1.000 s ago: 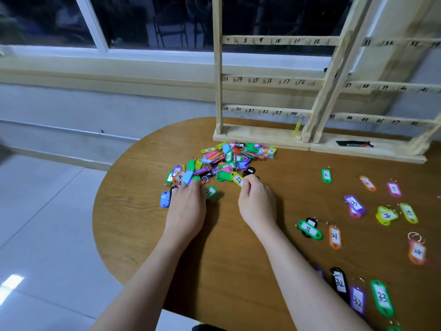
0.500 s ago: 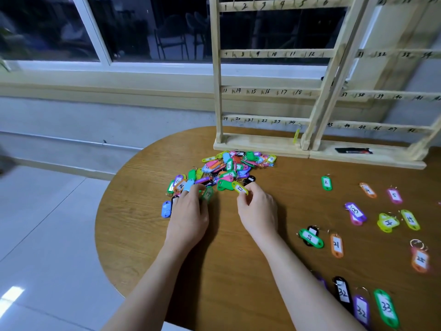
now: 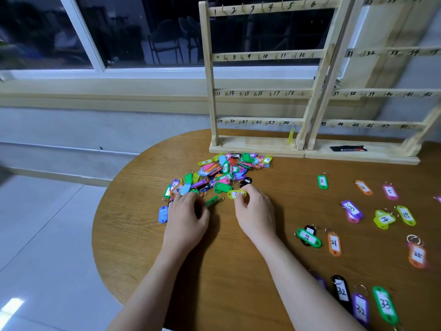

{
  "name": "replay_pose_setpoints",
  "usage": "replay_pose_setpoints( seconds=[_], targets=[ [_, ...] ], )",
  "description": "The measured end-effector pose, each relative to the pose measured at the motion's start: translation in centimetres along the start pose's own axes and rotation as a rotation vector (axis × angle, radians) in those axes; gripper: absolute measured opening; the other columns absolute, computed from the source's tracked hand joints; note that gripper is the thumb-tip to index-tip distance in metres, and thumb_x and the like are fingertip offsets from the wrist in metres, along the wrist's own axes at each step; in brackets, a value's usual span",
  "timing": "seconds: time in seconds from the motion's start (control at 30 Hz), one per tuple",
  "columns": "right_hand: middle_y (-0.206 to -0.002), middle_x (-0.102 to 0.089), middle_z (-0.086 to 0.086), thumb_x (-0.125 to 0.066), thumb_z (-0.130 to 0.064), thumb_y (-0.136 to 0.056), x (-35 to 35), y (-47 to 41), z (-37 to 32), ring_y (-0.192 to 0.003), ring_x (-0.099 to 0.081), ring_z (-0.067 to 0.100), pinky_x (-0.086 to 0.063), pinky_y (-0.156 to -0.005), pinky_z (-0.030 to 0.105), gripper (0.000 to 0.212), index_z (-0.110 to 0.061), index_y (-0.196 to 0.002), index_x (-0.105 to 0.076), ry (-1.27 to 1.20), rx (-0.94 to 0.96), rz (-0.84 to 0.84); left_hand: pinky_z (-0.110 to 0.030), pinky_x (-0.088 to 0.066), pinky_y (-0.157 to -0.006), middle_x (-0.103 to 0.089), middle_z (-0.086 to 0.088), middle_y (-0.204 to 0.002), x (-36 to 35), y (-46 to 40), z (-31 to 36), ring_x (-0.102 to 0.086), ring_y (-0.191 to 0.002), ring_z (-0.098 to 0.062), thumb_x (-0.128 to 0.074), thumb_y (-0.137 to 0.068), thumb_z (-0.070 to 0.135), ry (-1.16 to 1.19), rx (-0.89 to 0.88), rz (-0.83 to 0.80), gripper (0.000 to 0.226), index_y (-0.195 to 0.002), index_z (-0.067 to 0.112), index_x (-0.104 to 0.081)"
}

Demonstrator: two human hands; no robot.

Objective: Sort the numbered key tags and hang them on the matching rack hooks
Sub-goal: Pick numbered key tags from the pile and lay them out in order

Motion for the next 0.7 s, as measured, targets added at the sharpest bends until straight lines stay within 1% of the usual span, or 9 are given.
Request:
replay_pose_setpoints(
  seconds=[0.1, 0.13, 0.23, 0.33, 0.37, 0.47, 0.53, 0.63, 0.7],
  targets=[
    [-0.08, -0.058, -0.002, -0.045, -0.029, -0.102, 0.2, 0.0, -0.1, -0.079, -0.053, 0.02, -0.038, -0.058, 0.032, 0.016, -0.02, -0.091, -0.051, -0.093, -0.05, -0.035, -0.033, -0.037, -0.072, -0.057, 0.007, -0.077, -0.1, 0.0, -0.3, -0.049, -0.081, -0.015, -0.062, -0.084, 0.018, 0.058, 0.043, -0.004, 0.014, -0.079, 0.025, -0.051],
    [-0.078, -0.058, -0.003, -0.046, -0.03, -0.103, 0.2, 0.0, -0.1, -0.078, -0.053, 0.018, -0.04, -0.058, 0.034, 0.016, -0.019, -0.092, -0.052, -0.107, -0.04, -0.041, -0.03, -0.036, -0.071, -0.058, 0.006, -0.078, -0.1, 0.0, -0.4, -0.049, -0.08, -0.014, -0.063, -0.085, 0.016, 0.072, 0.054, 0.0, 0.015, -0.08, 0.025, -0.052],
    [-0.066, -0.05, -0.008, -0.054, -0.031, -0.1, -0.1, -0.1, 0.2, -0.064, -0.049, 0.015, -0.037, -0.054, 0.035, 0.021, -0.024, -0.082, -0.044, -0.105, -0.014, -0.034, -0.023, -0.034, -0.072, -0.06, 0.004, -0.082, -0.2, 0.0, -0.4, -0.048, -0.083, -0.011, -0.063, -0.086, 0.012, 0.061, 0.051, 0.017, 0.014, -0.088, 0.024, -0.058],
    [-0.069, -0.053, -0.007, -0.061, -0.032, -0.096, -0.6, -0.4, 0.5, -0.067, -0.054, 0.02, -0.042, -0.059, 0.037, 0.025, -0.025, -0.08, -0.043, -0.071, -0.054, -0.04, -0.029, -0.043, -0.081, -0.065, 0.004, -0.089, -0.1, 0.3, 0.1, -0.049, -0.091, -0.014, -0.062, -0.086, 0.004, 0.011, -0.006, 0.019, 0.026, -0.109, 0.016, -0.069],
    [-0.071, -0.055, -0.006, -0.062, -0.033, -0.095, -0.8, -0.5, 0.6, -0.068, -0.056, 0.021, -0.043, -0.059, 0.036, 0.024, -0.025, -0.082, -0.044, -0.045, -0.067, -0.052, -0.032, -0.045, -0.082, -0.068, 0.004, -0.091, 0.0, 0.4, 0.2, -0.05, -0.093, -0.016, -0.062, -0.087, 0.004, -0.024, -0.046, 0.011, 0.029, -0.111, 0.015, -0.071],
    [-0.076, -0.059, -0.008, -0.063, -0.032, -0.093, -1.0, -0.5, 0.6, -0.071, -0.059, 0.018, -0.043, -0.057, 0.032, 0.018, -0.027, -0.086, -0.048, -0.034, -0.09, -0.065, -0.039, -0.048, -0.083, -0.071, 0.005, -0.094, 0.2, 0.4, 0.6, -0.054, -0.093, -0.022, -0.064, -0.086, 0.005, -0.118, -0.13, -0.013, 0.026, -0.106, 0.019, -0.075],
    [-0.073, -0.061, -0.009, -0.065, -0.028, -0.092, -0.5, -0.2, 0.0, -0.069, -0.058, 0.017, -0.044, -0.059, 0.031, 0.013, -0.026, -0.085, -0.054, -0.114, -0.087, -0.043, -0.041, -0.049, -0.081, -0.07, 0.005, -0.09, 0.6, 0.4, 1.1, -0.053, -0.09, -0.024, -0.064, -0.084, 0.003, -0.137, -0.134, -0.007, 0.027, -0.102, 0.019, -0.076],
    [-0.068, -0.066, -0.004, -0.068, -0.017, -0.089, 1.0, 0.4, -0.8, -0.067, -0.061, 0.02, -0.049, -0.063, 0.033, 0.014, -0.018, -0.075, -0.065, -0.334, -0.132, 0.107, -0.04, -0.047, -0.078, -0.069, 0.002, -0.085, 0.9, 0.8, 1.8, -0.052, -0.086, -0.026, -0.065, -0.081, -0.001, -0.175, -0.159, 0.019, 0.025, -0.095, 0.017, -0.076],
    [-0.071, -0.071, 0.001, -0.068, -0.019, -0.09, 2.3, 0.8, -0.7, -0.069, -0.065, 0.025, -0.053, -0.065, 0.04, 0.013, -0.014, -0.078, -0.07, -0.428, -0.201, 0.22, -0.039, -0.045, -0.078, -0.069, 0.001, -0.084, 0.9, 1.2, 1.8, -0.051, -0.084, -0.026, -0.066, -0.083, -0.001, -0.206, -0.183, 0.049, 0.021, -0.091, 0.016, -0.076]
  ],
)
Point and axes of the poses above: each hand's wrist, its own y-axis away from the middle knuckle, its own x-axis out of the back of the hand, z = x × y, the point moved 3 cm from there along -y, towards the middle knuckle
